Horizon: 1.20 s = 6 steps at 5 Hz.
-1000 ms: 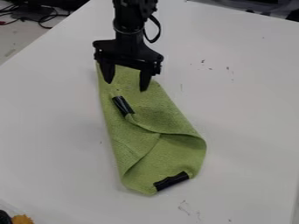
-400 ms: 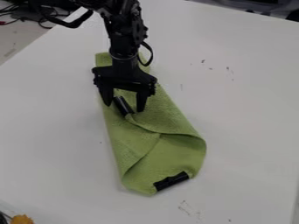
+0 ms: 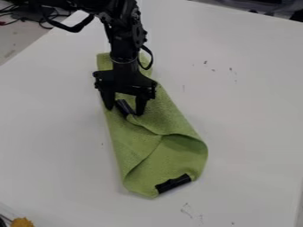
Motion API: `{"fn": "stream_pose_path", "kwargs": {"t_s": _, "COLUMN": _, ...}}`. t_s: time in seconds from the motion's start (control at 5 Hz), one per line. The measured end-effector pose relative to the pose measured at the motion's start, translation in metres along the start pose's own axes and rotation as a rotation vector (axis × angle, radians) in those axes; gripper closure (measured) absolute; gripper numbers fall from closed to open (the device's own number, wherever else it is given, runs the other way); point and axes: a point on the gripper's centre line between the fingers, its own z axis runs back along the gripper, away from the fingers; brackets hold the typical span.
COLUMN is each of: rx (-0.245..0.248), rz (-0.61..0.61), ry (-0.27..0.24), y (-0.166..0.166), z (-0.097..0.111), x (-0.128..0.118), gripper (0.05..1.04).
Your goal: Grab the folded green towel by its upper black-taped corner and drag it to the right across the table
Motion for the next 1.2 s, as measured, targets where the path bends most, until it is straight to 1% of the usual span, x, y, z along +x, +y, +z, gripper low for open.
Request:
{"fn": "stream_pose_path", "kwargs": {"t_s": 0.4, "rx": 0.023, "rz": -0.02, "ry": 0.008, "y": 0.0019, "z": 0.0053, "x": 0.0069, "gripper": 0.788}}
{"fn": "stream_pose_path", "kwargs": {"t_s": 0.6, "rx": 0.035, "rz": -0.033, "ry": 0.004, "y": -0.0017, "z": 0.0072, "x": 0.009, "gripper": 0.971}}
{"fn": "stream_pose_path", "kwargs": {"t_s": 0.8, "rx": 0.038, "rz": -0.039, "ry": -0.005, "y": -0.0027, "z": 0.0093, "x": 0.0122, "gripper": 1.029}}
{"fn": "stream_pose_path", "kwargs": {"t_s": 1.0, "rx": 0.041, "rz": -0.051, "ry": -0.008, "y": -0.0078, "z": 0.01, "x": 0.0122, "gripper": 1.01}}
{"fn": "stream_pose_path", "kwargs": {"t_s": 1.2, "rx": 0.056, "rz": -0.05, "ry": -0.004, "y": -0.0062, "z": 0.0107, "x": 0.0115, "gripper": 0.864}}
